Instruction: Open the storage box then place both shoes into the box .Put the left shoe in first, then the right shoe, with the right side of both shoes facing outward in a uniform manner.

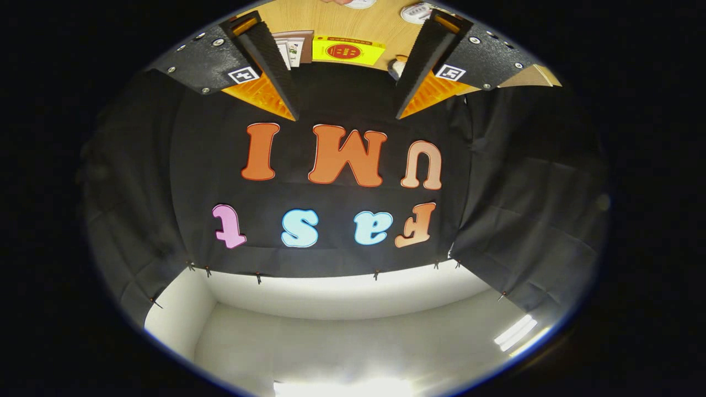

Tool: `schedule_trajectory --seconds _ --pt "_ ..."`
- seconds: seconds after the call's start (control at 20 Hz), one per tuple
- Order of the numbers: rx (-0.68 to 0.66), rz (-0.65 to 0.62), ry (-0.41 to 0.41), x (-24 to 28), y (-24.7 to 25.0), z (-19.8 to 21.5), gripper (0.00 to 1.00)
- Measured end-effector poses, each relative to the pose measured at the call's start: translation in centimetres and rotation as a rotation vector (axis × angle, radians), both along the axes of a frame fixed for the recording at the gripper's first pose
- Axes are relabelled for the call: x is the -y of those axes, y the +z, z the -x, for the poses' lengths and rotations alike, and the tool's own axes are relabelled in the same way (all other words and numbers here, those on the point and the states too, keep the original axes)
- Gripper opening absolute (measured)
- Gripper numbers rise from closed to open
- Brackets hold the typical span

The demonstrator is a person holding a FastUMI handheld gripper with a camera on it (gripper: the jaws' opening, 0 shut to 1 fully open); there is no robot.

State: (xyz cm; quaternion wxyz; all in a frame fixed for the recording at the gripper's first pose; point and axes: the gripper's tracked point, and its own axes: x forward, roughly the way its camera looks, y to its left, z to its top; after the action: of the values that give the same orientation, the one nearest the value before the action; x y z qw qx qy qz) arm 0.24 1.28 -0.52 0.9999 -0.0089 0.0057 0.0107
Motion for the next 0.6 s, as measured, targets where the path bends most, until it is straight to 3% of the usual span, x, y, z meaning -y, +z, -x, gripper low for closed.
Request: schedule_trajectory --seconds 0.6 --pt "-0.073 -0.029 0.019 -4.2 -3.8 -1.2 1.00"
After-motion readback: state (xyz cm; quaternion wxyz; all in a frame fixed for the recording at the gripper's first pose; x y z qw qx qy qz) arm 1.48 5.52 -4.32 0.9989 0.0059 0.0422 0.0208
